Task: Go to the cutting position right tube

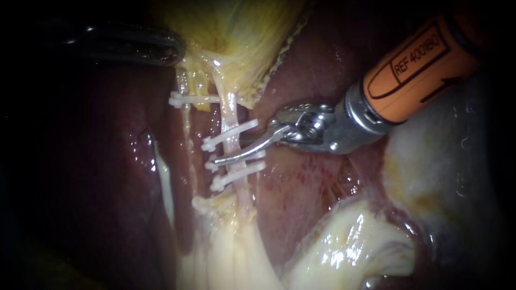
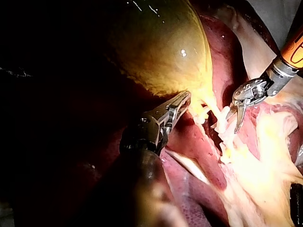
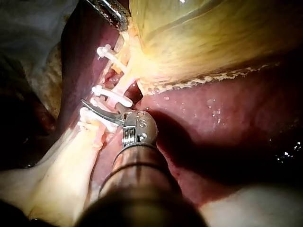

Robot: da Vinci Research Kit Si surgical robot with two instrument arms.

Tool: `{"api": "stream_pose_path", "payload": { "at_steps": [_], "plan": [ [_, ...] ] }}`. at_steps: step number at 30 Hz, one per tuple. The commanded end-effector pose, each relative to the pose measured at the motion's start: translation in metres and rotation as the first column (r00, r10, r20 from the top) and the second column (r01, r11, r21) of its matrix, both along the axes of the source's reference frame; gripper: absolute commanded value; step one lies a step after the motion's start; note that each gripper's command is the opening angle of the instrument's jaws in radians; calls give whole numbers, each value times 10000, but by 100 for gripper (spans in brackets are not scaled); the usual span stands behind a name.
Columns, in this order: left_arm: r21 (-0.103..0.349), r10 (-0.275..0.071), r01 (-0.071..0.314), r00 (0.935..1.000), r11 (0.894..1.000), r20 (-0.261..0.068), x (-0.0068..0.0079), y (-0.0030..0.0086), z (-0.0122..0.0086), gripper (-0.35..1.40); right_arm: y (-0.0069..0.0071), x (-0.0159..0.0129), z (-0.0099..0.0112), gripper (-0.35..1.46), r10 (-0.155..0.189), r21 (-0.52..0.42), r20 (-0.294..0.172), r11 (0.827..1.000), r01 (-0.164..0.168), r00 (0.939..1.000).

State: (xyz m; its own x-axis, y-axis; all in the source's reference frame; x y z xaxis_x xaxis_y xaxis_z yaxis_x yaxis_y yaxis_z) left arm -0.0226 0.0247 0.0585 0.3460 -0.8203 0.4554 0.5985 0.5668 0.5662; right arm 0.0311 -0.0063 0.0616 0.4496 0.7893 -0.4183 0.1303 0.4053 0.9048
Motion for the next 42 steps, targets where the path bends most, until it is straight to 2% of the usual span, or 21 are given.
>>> {"api": "stream_pose_path", "payload": {
  "at_steps": [1,5,8,10,17,21,25,31,34,39,42],
  "plan": [
    [0,-10,10,10000,10000,-8,0,0,0,-35,-1,1,1,133,-37,-107,-118,9999,36,9999],
    [14,6,-6,10000,10000,11,-1,0,0,-35,-2,10,1,137,10,-836,-553,9965,-56,9985],
    [14,5,-5,10000,10000,10,-1,0,0,-35,-5,15,0,140,76,-1588,-812,9871,-204,9967],
    [14,5,-5,10000,10000,10,-1,0,0,-35,-7,19,-1,143,146,-2110,-967,9769,-348,9952],
    [14,3,-3,10000,10000,9,-1,0,0,-35,-13,27,-11,145,-34,-3410,-1512,9388,-489,9885],
    [14,2,-2,10000,10000,8,-1,0,0,-35,-19,31,-23,145,-78,-4082,-1737,9106,-648,9848],
    [14,2,-2,10000,10000,8,-2,0,0,-35,-19,34,-40,145,-26,-4403,-1826,8943,-794,9832],
    [14,0,0,10000,10000,7,-2,0,0,-35,-6,38,-59,145,398,-4227,-1996,8979,-1227,9791],
    [14,-2,2,10000,10000,6,-2,0,0,-35,-4,39,-57,145,471,-4179,-1944,8997,-1261,9798],
    [14,-2,2,10000,10000,6,-2,0,0,-35,-1,39,-52,143,714,-3769,-1691,9169,-1315,9830],
    [14,-1,1,10000,10000,7,-2,0,0,-35,0,38,-50,143,786,-3682,-1624,9200,-1343,9836]
  ]
}}
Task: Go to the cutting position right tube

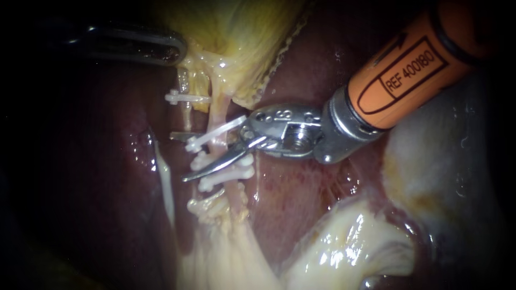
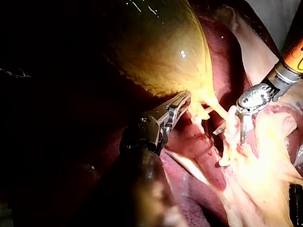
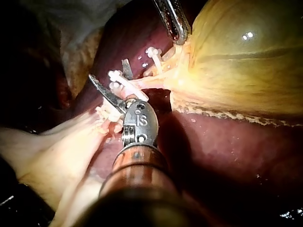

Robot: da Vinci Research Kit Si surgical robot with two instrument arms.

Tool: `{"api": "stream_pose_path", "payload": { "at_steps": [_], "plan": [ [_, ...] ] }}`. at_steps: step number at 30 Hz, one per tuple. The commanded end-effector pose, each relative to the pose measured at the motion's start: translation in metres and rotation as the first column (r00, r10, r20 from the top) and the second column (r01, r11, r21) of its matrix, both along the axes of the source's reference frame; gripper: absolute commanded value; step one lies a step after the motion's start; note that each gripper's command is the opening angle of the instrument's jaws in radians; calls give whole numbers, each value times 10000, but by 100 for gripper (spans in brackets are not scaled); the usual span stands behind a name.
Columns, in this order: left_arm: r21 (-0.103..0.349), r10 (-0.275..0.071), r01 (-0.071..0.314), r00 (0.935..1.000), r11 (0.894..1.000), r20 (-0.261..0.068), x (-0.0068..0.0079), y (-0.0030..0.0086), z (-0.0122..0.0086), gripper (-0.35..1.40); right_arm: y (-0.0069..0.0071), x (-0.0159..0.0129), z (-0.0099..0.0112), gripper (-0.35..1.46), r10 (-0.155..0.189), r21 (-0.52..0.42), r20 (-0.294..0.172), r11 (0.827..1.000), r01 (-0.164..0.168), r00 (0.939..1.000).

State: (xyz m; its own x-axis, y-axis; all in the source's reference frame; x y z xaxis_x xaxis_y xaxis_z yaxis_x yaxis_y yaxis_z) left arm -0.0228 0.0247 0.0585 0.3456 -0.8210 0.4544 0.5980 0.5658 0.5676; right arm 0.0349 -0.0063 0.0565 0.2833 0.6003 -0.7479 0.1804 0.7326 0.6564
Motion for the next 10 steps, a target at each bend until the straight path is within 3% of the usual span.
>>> {"api": "stream_pose_path", "payload": {
  "at_steps": [1,10],
  "plan": [
    [-2,0,0,10000,10000,-2,0,0,0,-35,0,0,1,143,-35,21,4,10000,35,10000],
    [-44,44,-44,10000,10000,-6,0,0,1,-35,-1,-1,2,143,-11,234,80,9997,9,10000]
  ]
}}
